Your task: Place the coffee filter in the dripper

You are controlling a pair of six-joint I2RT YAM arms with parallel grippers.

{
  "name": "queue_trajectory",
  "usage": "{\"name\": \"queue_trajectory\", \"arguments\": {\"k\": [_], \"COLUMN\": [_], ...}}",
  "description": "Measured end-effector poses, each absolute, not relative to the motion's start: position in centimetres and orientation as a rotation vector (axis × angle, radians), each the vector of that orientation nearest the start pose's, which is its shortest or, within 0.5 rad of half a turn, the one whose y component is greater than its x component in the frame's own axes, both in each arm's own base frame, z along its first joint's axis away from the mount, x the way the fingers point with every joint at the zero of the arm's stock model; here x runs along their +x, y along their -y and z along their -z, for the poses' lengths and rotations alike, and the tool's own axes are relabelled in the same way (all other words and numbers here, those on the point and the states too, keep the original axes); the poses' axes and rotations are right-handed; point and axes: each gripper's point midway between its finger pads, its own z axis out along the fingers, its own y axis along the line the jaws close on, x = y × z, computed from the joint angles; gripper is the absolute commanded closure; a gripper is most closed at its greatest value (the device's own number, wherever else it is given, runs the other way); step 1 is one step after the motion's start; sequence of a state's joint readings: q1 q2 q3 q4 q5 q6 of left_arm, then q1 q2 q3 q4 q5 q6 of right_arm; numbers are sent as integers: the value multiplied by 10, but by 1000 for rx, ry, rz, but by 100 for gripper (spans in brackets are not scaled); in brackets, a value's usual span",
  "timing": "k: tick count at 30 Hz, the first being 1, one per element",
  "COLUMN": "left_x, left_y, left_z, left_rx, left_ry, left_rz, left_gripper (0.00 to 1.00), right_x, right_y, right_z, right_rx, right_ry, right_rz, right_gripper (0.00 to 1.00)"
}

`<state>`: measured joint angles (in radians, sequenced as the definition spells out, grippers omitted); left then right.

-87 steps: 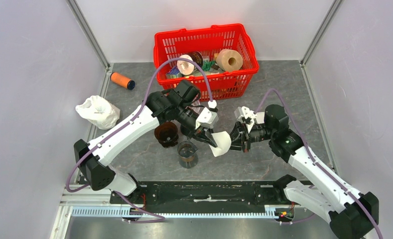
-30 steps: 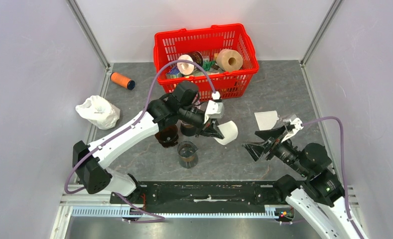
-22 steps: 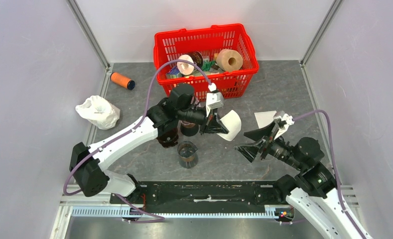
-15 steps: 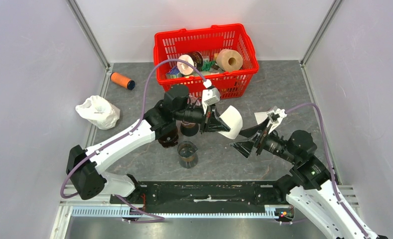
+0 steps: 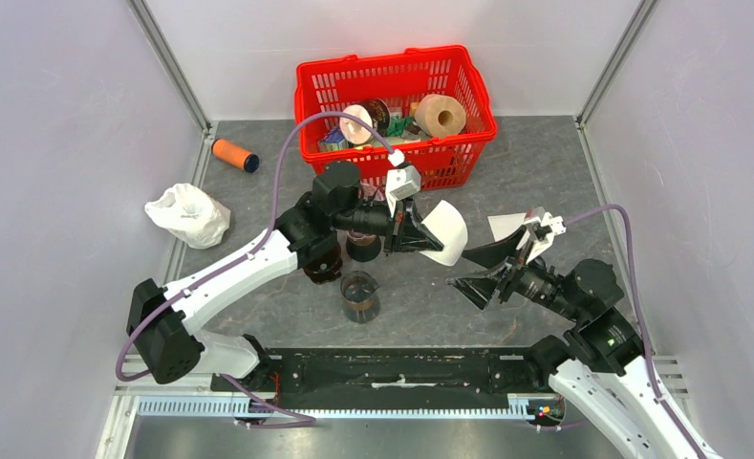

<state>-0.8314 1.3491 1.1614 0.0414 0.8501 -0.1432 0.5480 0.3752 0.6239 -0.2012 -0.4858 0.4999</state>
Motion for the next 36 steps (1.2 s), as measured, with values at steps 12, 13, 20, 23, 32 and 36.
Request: {"name": "queue_trajectory", "arguments": {"k": [12,13,20,23,32,36], "left_x": [159,159,160,160,161,161], "left_y": [380,380,380,380,381,381], "left_z": [-318,-318,-318,-318,-319,-318], "left_rx": [1258,1258,1257,1254,1251,1250], "left_ry": [-1409,-1409,-1409,-1410,-1410,-1411], "left_rz": [1436,1436,1435,1432,1428,1428], "left_gripper": [98,98,98,98,98,98], "right_x": [135,135,135,132,118,115], "right_y": [-194,-194,-197,-199,-196,-197], "right_z": [-321,-321,-318,-319,-329,-329], "right_rx": [-462,-462,-471,-488,-518,-526], "right_ry": [-1569,-1567,-1584,-1581,-1527,-1524], "right_rz": [-1146,-1146,-1158,-1176,-1209,-1224], "right_gripper": [3,3,3,3,3,3]}}
